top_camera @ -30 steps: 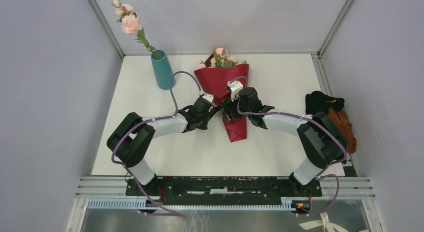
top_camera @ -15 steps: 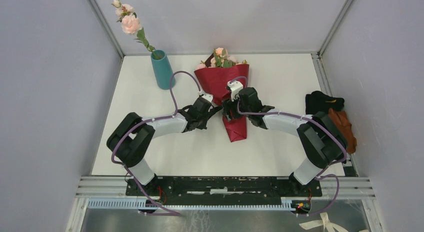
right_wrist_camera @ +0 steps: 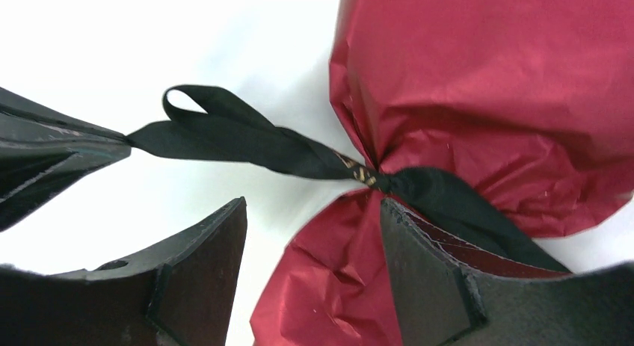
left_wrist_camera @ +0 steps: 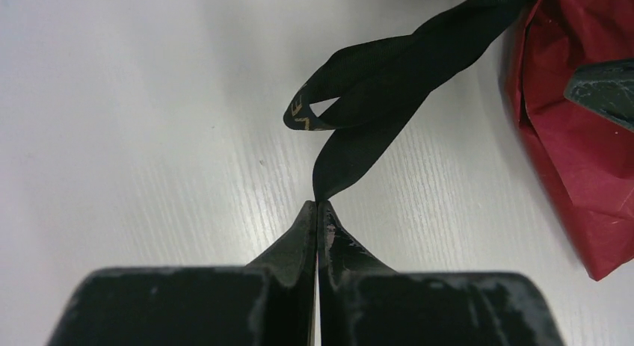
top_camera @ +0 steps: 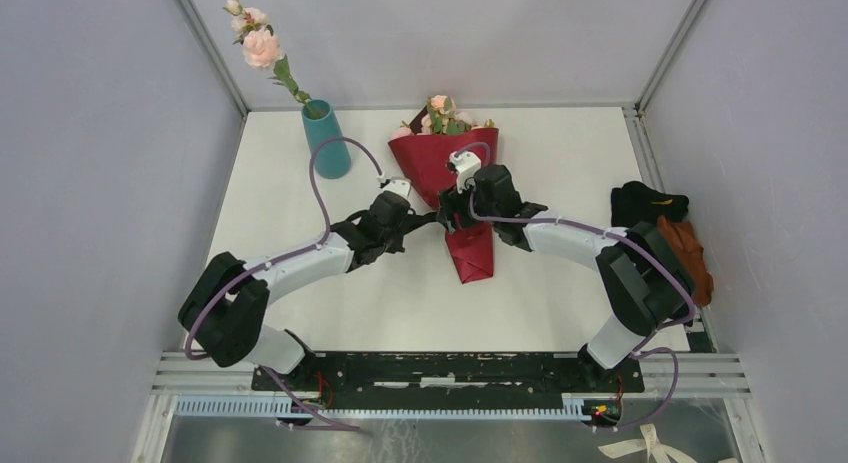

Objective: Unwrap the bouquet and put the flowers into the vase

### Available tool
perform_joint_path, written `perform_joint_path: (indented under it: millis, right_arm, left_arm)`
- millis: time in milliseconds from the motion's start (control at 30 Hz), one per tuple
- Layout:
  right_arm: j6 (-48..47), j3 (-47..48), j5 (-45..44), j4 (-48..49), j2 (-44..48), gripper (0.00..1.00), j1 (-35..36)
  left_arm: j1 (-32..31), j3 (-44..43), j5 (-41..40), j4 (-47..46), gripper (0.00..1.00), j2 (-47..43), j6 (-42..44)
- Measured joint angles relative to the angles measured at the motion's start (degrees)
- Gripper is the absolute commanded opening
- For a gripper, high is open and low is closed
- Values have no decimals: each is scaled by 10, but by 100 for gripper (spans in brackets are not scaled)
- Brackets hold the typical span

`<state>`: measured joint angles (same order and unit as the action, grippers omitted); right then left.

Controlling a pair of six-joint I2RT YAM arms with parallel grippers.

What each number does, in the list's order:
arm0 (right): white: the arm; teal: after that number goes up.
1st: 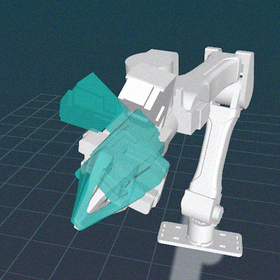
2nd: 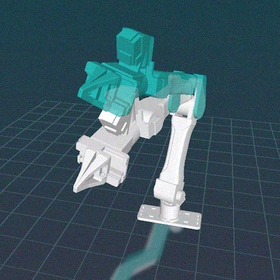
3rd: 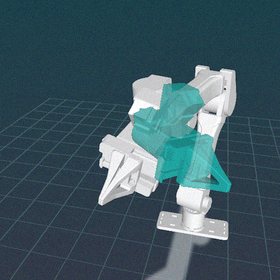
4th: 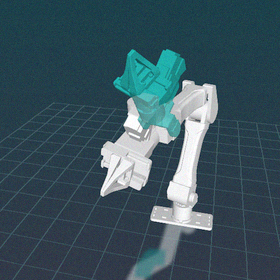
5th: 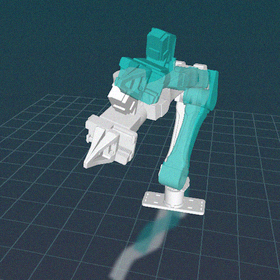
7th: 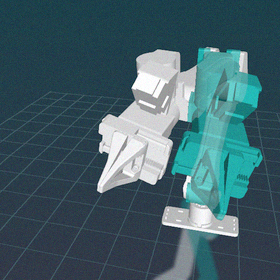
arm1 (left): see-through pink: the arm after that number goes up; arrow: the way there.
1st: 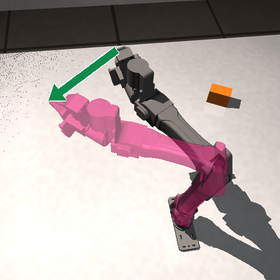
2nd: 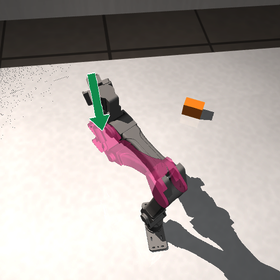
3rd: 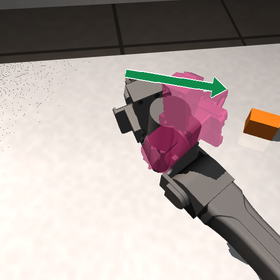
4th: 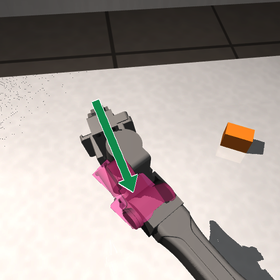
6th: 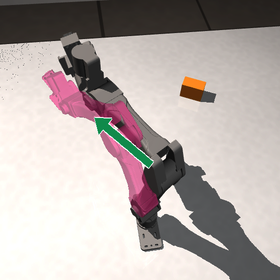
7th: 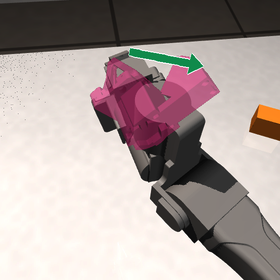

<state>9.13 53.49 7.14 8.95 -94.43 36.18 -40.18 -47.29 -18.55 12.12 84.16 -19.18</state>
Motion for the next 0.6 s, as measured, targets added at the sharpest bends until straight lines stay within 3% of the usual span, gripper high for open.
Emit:
perform_joint_path:
  millis: [333,600]
  right_arm:
    - [-4,51,1,-10,-9,72,10]
    - [-15,190,11,-16,-131,71,8]
  left_arm:
    - [36,37,-45,21,2,-83,-25]
    - [51,46,-69,25,2,-160,-44]
